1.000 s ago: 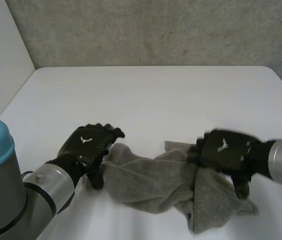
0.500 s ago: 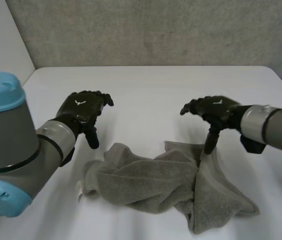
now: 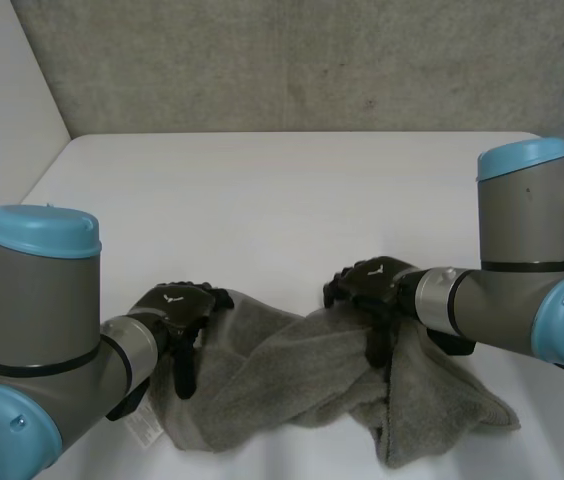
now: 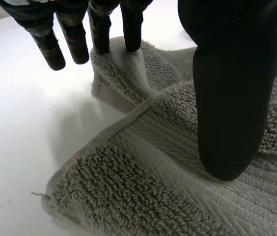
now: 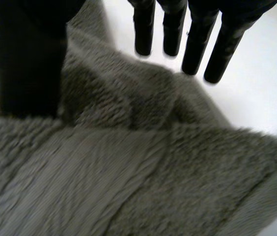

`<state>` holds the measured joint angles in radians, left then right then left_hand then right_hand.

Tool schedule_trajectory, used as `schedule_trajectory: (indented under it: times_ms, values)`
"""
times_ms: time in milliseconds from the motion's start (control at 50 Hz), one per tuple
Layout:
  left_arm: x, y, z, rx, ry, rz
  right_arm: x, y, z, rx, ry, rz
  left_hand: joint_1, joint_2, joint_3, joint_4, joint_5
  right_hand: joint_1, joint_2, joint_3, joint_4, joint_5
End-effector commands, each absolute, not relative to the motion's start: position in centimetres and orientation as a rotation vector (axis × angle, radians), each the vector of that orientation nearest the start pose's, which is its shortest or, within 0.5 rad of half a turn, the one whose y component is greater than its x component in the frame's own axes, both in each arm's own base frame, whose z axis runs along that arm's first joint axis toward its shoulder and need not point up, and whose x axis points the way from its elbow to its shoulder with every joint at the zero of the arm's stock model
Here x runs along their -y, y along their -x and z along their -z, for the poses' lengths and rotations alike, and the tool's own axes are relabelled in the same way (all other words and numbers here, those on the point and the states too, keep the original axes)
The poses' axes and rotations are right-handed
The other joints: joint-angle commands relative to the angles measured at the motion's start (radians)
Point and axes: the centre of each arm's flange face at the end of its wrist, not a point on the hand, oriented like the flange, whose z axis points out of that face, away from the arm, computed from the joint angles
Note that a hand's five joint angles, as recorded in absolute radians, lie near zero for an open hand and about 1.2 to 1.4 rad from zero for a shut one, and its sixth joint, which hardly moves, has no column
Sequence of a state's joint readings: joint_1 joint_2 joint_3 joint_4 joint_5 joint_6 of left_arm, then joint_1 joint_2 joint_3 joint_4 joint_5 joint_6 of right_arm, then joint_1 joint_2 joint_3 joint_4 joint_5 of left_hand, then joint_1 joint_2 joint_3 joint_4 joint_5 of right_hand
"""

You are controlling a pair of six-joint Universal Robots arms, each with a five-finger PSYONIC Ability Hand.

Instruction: Fold the towel.

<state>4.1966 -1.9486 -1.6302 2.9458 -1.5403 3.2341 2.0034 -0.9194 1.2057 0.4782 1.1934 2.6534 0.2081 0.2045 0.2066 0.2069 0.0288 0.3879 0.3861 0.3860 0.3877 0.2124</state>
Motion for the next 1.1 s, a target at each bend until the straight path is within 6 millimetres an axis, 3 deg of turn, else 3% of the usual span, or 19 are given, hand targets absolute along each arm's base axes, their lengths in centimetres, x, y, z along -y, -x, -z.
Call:
schedule_trajectory:
  times_ms: [20,60,100,120,160,180,200,340,380,440,480,500,540,620,720,760,800,940,1100]
  values:
    - [19.7,27.0,-16.3,-2.870,-0.946,1.475,24.7,-30.1,-15.6,-2.235,1.415,1.073,0.038,0.041,0.039,0.039,0.043,0.372,0.374,0.374,0.373,0.373]
    - [19.5,27.1,-16.3,-2.869,-0.956,1.475,24.7,-30.1,-15.7,-2.239,1.422,1.087,0.049,0.053,0.051,0.051,0.054,0.525,0.527,0.527,0.525,0.526]
    - [19.0,27.5,-16.5,-2.864,-0.991,1.478,24.9,-30.3,-16.1,-2.227,1.427,1.125,0.289,0.292,0.290,0.290,0.293,0.907,0.909,0.909,0.908,0.908]
    - [19.0,27.5,-16.5,-2.864,-0.992,1.478,24.9,-30.3,-16.1,-2.227,1.427,1.125,0.290,0.294,0.292,0.291,0.295,0.910,0.911,0.911,0.910,0.911]
    - [18.7,28.0,-16.8,-2.852,-1.017,1.503,25.5,-30.6,-17.5,-2.193,1.422,1.223,0.967,0.971,0.969,0.969,0.972,1.008,1.010,1.010,1.009,1.009]
    - [18.7,28.0,-16.8,-2.851,-1.017,1.503,25.5,-30.6,-17.5,-2.192,1.422,1.224,0.971,0.975,0.973,0.972,0.976,1.008,1.010,1.010,1.009,1.009]
    - [18.8,28.2,-17.1,-2.840,-1.026,1.527,25.8,-30.8,-18.6,-2.158,1.415,1.301,1.186,1.190,1.187,1.187,1.191,1.008,1.010,1.010,1.009,1.009]
    - [20.7,29.5,-19.9,-2.707,-1.067,1.703,28.0,-31.7,-24.4,-1.914,1.354,1.759,1.188,1.192,1.190,1.189,1.193,1.008,1.010,1.010,1.009,1.009]
    - [22.7,30.3,-23.3,-2.556,-1.059,1.903,29.1,-32.5,-28.4,-1.657,1.274,2.101,1.188,1.192,1.190,1.189,1.193,1.008,1.010,1.010,1.009,1.009]
    - [24.1,30.6,-25.5,-2.466,-0.999,2.039,29.1,-32.8,-31.0,-1.490,1.205,2.284,1.188,1.192,1.190,1.189,1.193,1.008,1.010,1.010,1.009,1.009]
    - [27.0,30.4,-30.0,-2.233,-0.789,2.334,28.2,-32.1,-35.5,-1.213,1.006,2.572,1.188,1.192,1.190,1.189,1.193,1.008,1.010,1.010,1.009,1.009]
    - [27.0,30.4,-30.0,-2.232,-0.787,2.336,28.2,-32.1,-35.6,-1.211,1.004,2.574,1.188,1.192,1.190,1.189,1.193,1.008,1.010,1.010,1.009,1.009]
    - [28.4,28.8,-34.4,-1.986,-0.554,2.569,27.1,-31.0,-38.5,-1.079,0.821,2.719,1.188,1.192,1.190,1.189,1.193,1.008,1.010,1.010,1.009,1.009]
    - [28.0,28.4,-36.0,-1.912,-0.467,2.679,26.8,-30.3,-38.8,-1.151,0.781,2.718,1.188,1.192,1.190,1.189,1.193,1.008,1.010,1.010,1.009,1.009]
    - [26.8,28.2,-34.3,-2.023,-0.454,2.664,26.2,-30.2,-37.0,-1.358,0.909,2.556,1.188,1.192,1.190,1.189,1.193,1.008,1.010,1.010,1.009,1.009]
    - [26.4,28.0,-33.8,-2.062,-0.448,2.653,25.6,-30.3,-36.4,-1.431,0.980,2.465,1.080,1.084,1.081,1.081,1.085,1.008,1.010,1.010,1.009,1.009]
    - [25.3,28.6,-32.3,-2.170,-0.465,2.639,25.3,-30.6,-36.7,-1.435,0.997,2.446,0.434,0.438,0.436,0.435,0.439,1.008,1.010,1.010,1.009,1.009]
    - [23.5,29.8,-30.4,-2.361,-0.484,2.637,25.1,-31.4,-37.5,-1.430,1.036,2.448,0.161,0.165,0.163,0.162,0.166,1.008,1.010,1.010,1.009,1.009]
    - [23.2,30.3,-28.3,-2.522,-0.510,2.600,23.5,-32.9,-34.4,-1.508,1.145,2.307,0.017,0.021,0.019,0.018,0.022,1.008,1.010,1.010,1.009,1.009]
